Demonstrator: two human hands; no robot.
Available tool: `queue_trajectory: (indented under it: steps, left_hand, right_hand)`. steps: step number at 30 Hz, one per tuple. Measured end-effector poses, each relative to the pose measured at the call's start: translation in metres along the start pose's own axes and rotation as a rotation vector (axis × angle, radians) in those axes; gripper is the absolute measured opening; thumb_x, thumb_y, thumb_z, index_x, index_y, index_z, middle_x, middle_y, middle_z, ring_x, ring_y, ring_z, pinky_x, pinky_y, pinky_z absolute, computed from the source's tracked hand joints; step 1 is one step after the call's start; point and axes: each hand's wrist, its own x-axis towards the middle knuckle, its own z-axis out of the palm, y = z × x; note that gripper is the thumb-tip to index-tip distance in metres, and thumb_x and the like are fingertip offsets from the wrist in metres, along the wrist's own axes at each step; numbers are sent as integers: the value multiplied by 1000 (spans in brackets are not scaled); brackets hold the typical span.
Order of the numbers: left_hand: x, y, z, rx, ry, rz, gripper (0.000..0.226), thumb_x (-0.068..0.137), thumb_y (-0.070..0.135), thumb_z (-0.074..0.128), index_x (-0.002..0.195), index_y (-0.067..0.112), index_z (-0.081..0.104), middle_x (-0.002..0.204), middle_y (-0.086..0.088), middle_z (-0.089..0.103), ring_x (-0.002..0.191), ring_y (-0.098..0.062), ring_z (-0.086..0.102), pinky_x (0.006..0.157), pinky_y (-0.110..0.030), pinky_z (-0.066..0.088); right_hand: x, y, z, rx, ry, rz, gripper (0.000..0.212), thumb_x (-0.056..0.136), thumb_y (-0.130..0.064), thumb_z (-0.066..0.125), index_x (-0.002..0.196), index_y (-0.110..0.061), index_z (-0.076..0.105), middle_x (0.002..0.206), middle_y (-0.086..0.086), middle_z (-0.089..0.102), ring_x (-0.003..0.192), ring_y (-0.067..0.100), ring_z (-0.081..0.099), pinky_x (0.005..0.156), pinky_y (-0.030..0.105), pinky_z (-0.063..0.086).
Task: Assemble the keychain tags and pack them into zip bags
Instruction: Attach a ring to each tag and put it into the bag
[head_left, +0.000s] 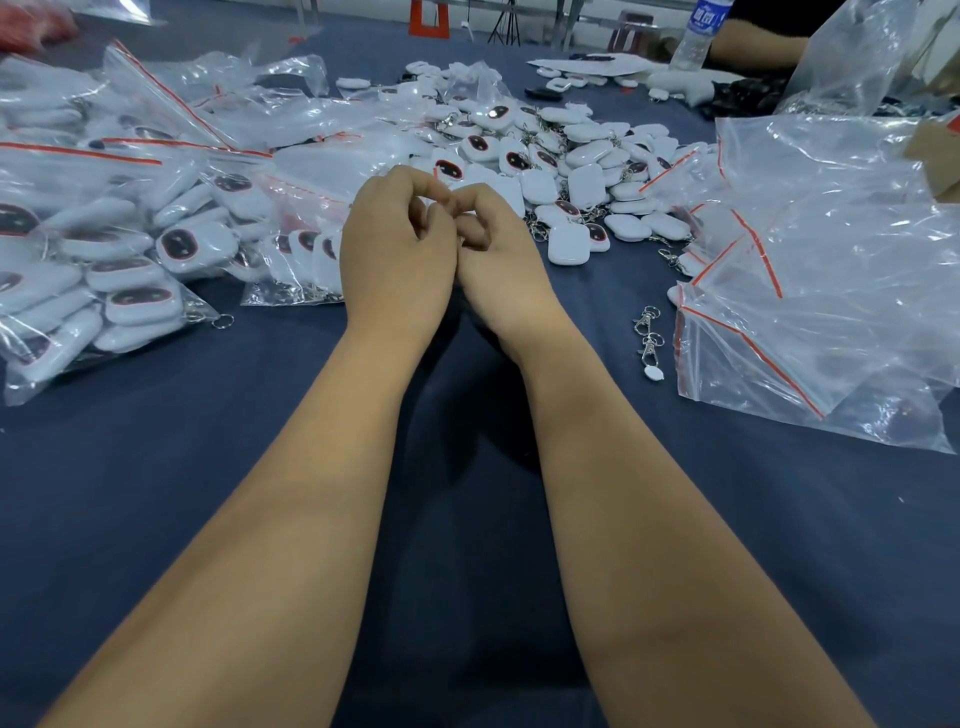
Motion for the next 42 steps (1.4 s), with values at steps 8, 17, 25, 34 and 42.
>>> queue_trajectory:
  steps: [8,17,25,34,42]
  left_hand:
    - [-2,-4,3,-36,-99,-43,19,87,12,54,89,29,61,64,10,52,61,-12,55,62,-26,46]
    - [0,-8,6,168,-173,-53,22,89,12,49,87,30,62,68,10,53,62,-6,50,58,-23,40]
    - [7,-16,-9,150,-21,-150,21,85,15,48,93,24,66,77,6,61,66,-10,54,57,-26,40]
    - [4,-13,-1,238,-222,-34,36,85,18,62,121,24,67,116,-5,52,98,-19,59,86,-30,48]
    - [5,-12,-1,233,-231,-21,34,97,30,49,63,30,51,90,-6,48,78,-16,47,61,-25,27]
  right_hand:
    - [5,-4,-31,-649,634,202,45,87,-11,48,113,-43,65,141,-1,41,132,24,31,108,34,26]
    - [3,3,-32,-912,408,319,38,87,-14,51,120,-29,64,139,7,40,129,30,37,106,37,25]
    - [9,9,-30,-228,470,130,40,80,2,58,112,-21,68,103,-3,63,80,9,60,62,14,44]
    - [15,2,-22,384,319,205,13,89,2,57,87,-8,65,77,6,63,66,17,58,65,21,51]
    - [10,3,-22,219,236,132,16,87,-3,68,103,-5,70,68,-7,63,56,3,50,52,12,41]
